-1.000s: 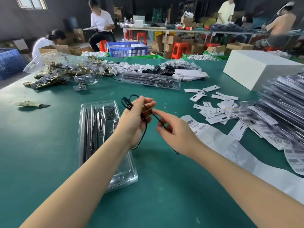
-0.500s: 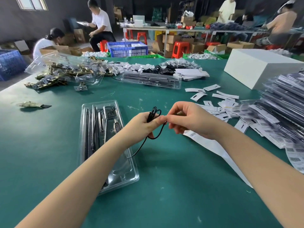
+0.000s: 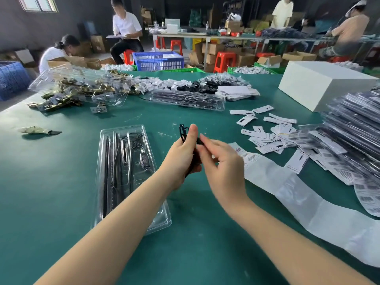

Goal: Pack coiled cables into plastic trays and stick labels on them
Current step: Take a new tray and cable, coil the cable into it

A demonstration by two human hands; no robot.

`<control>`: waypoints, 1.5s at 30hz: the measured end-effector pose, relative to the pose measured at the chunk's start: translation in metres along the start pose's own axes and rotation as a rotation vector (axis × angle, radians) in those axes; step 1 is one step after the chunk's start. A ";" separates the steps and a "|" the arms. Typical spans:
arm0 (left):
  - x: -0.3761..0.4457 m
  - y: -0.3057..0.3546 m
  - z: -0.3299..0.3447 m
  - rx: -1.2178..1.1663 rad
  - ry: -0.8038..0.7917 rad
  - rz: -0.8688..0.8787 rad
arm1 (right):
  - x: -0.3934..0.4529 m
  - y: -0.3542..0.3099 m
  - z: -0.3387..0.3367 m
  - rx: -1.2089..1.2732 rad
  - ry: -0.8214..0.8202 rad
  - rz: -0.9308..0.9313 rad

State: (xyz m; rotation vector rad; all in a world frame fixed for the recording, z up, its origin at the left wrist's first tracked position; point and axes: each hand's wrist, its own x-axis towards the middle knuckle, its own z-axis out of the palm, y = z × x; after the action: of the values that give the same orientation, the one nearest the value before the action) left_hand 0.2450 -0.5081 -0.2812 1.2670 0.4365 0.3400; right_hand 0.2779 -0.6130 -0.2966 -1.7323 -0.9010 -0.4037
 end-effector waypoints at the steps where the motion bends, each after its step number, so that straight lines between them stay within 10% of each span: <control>1: 0.000 0.000 0.001 -0.036 -0.012 -0.031 | -0.004 -0.001 0.004 -0.040 -0.018 -0.014; 6: -0.001 0.003 -0.007 -0.139 0.016 -0.054 | -0.010 -0.003 0.009 -0.153 -0.186 0.016; 13: 0.004 -0.010 -0.004 0.661 0.216 0.422 | 0.004 -0.004 0.010 0.194 -0.129 0.408; 21: 0.007 0.014 -0.011 1.029 -0.023 0.326 | 0.002 0.001 -0.001 0.413 -0.365 0.422; 26: -0.003 0.018 -0.009 0.984 -0.350 0.263 | 0.009 0.005 0.001 0.432 -0.340 0.531; 32: -0.011 0.017 -0.031 0.362 -0.367 0.019 | 0.022 0.007 0.009 0.299 -0.337 0.508; 40: -0.032 0.007 -0.080 1.324 -0.347 0.284 | 0.031 0.007 0.010 0.737 -0.154 0.866; 45: -0.032 -0.004 -0.092 1.152 -0.139 0.439 | 0.035 0.010 -0.013 0.644 -0.466 0.946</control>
State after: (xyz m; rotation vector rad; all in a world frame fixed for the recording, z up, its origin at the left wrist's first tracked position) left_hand 0.1721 -0.4470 -0.3030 2.5126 0.2081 0.3711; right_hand 0.3103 -0.6136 -0.2759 -1.4423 -0.3534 0.8526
